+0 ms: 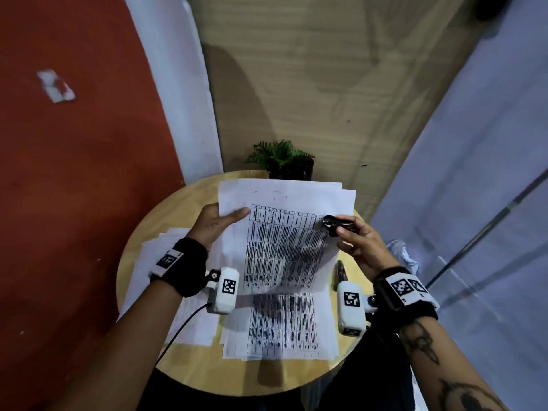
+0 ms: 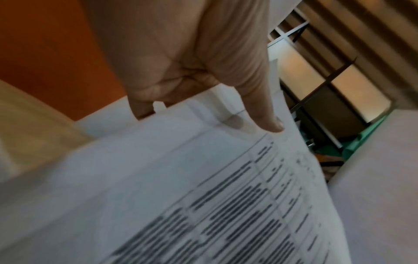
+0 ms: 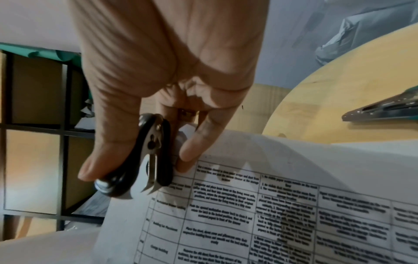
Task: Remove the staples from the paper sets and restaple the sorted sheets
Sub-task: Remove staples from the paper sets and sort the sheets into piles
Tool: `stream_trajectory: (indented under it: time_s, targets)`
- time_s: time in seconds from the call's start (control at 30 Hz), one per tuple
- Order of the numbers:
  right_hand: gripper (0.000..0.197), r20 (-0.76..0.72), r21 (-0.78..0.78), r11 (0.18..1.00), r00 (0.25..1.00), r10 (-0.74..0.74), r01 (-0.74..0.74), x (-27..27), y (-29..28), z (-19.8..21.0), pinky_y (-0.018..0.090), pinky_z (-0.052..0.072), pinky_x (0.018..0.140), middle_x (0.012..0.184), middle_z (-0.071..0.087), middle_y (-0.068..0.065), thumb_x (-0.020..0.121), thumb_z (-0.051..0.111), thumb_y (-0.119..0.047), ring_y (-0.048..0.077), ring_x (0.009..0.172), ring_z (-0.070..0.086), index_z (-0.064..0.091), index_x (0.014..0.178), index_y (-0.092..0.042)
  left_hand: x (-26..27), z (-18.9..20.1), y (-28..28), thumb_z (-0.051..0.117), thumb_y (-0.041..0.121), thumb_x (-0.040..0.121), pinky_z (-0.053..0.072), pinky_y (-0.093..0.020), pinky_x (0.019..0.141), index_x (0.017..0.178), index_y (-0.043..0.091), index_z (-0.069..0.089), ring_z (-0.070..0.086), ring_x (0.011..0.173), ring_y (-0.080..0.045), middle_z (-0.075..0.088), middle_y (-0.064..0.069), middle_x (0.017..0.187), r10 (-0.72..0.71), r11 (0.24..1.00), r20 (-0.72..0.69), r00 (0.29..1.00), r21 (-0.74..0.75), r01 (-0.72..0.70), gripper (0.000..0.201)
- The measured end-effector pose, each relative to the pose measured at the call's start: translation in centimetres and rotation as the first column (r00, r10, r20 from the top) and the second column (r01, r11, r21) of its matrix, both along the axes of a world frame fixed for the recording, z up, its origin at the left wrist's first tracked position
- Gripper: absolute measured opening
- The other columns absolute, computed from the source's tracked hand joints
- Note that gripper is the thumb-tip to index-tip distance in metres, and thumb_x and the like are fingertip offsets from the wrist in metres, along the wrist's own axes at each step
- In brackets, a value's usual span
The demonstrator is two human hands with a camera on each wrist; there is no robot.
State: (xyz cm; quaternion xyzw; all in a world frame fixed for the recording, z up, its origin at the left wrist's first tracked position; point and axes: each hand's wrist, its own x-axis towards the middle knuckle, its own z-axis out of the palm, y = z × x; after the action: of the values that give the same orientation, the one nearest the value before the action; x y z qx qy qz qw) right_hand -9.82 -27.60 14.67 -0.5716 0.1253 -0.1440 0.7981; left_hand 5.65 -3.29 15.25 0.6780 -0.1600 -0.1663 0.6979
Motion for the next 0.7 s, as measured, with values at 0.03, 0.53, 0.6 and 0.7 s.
stream_trajectory:
  time_s: [0.03,0.53,0.6,0.7]
  targets:
    - [0.079,0.009,-0.005,1.0,1.0,0.014,-0.014,-0.2,0.1,0.3,0.012,0.048,0.055,0.076,0.072,-0.009,0.017,0.093,-0.046,0.003,0.064,0.066,0.067,0.086,-0.02,-0.1,0.9,0.0,0.074,0.017,0.076,0.048,-0.022,0.088,0.098,0.014,0.069,0.068,0.091,-0.006,0.073,0.012,0.088,0.008,0.999,0.017,1.0,-0.031,-0.007,0.024]
    - [0.058,0.264,-0.16,0.902,0.898,-0.351,0.4,-0.5,1.8,4.2,0.025,0.053,0.082,0.124,0.051,0.021,0.039,0.09,-0.047,0.022,0.102,0.06,0.071,0.089,-0.025,-3.3,6.3,-1.9,0.071,0.008,0.08,0.052,-0.011,0.072,0.083,0.017,0.068,0.067,0.073,0.003,0.071,0.017,0.069,0.087,0.991,0.172,0.981,-0.112,-0.068,0.01]
    - [0.047,0.371,-0.268,0.776,0.805,-0.463,0.57,-0.6,2.9,5.6,0.026,0.051,0.089,0.127,0.042,0.021,0.055,0.087,-0.026,0.02,0.113,0.052,0.069,0.096,-0.013,-3.7,6.8,-2.0,0.072,0.008,0.08,0.052,-0.013,0.072,0.084,0.017,0.069,0.068,0.073,0.002,0.071,0.017,0.07,0.083,0.991,0.188,0.979,-0.115,-0.062,0.011]
    - [0.043,0.554,-0.466,0.564,0.722,-0.414,0.681,-0.5,5.0,7.3,0.012,0.053,0.074,0.126,0.04,0.012,0.064,0.084,-0.016,0.003,0.117,0.045,0.066,0.102,-0.01,-4.0,7.4,-2.0,0.081,0.022,0.072,0.052,-0.026,0.085,0.1,0.01,0.069,0.069,0.091,-0.01,0.074,0.004,0.092,0.111,0.988,0.215,0.97,-0.129,-0.085,0.033]
